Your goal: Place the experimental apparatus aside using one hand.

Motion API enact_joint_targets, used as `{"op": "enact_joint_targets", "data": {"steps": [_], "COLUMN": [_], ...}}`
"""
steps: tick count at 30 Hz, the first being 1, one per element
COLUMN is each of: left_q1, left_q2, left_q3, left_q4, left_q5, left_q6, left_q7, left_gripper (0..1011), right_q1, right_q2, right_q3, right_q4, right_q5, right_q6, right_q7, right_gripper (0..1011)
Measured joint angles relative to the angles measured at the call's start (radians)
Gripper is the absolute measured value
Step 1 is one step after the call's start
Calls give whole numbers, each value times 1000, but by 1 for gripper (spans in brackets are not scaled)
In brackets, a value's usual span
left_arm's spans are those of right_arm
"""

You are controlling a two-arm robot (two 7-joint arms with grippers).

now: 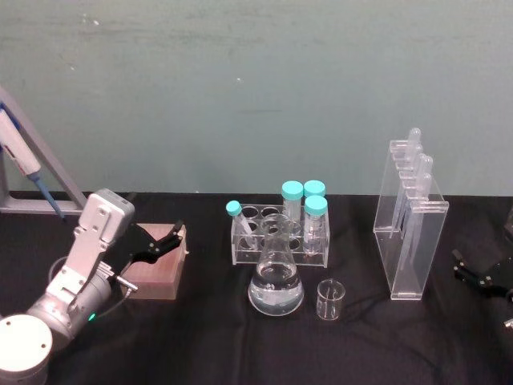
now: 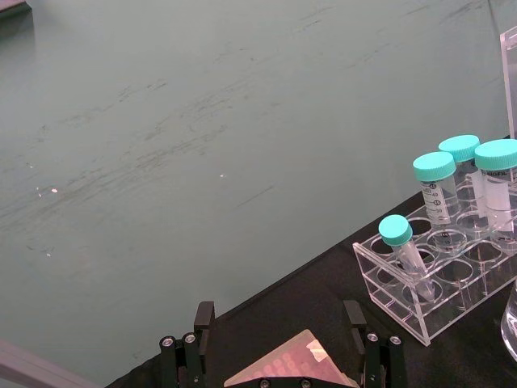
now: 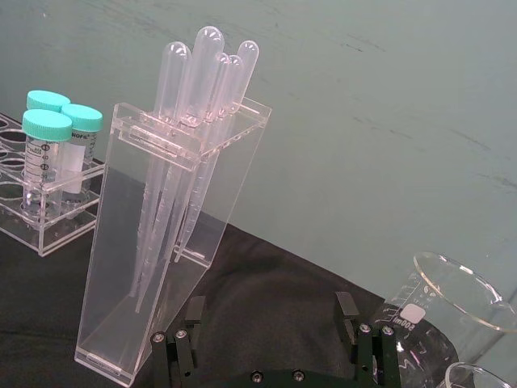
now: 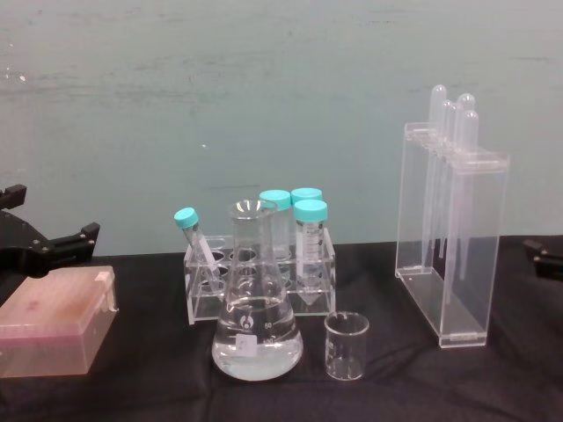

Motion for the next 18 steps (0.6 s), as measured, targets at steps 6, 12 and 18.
{"op": "enact_joint_targets", "data": {"steps": [6,12,18], "left_q1": [0,0,0], "left_q2": [0,0,0], "left_q3": [0,0,0], "left_q4": [0,0,0], "left_q5": [0,0,0], "left_q6": [0,0,0], "left_q7": [0,0,0], "left_gripper": [1000,1000,1000], "right_q1": [0,0,0], "right_q2": [0,0,0], "right_q3": [0,0,0], "right_q4": [0,0,0], "right_q5": [0,0,0], "right_q6": [0,0,0], "right_q7": [0,0,0], "right_gripper": [1003,1003,1003]}}
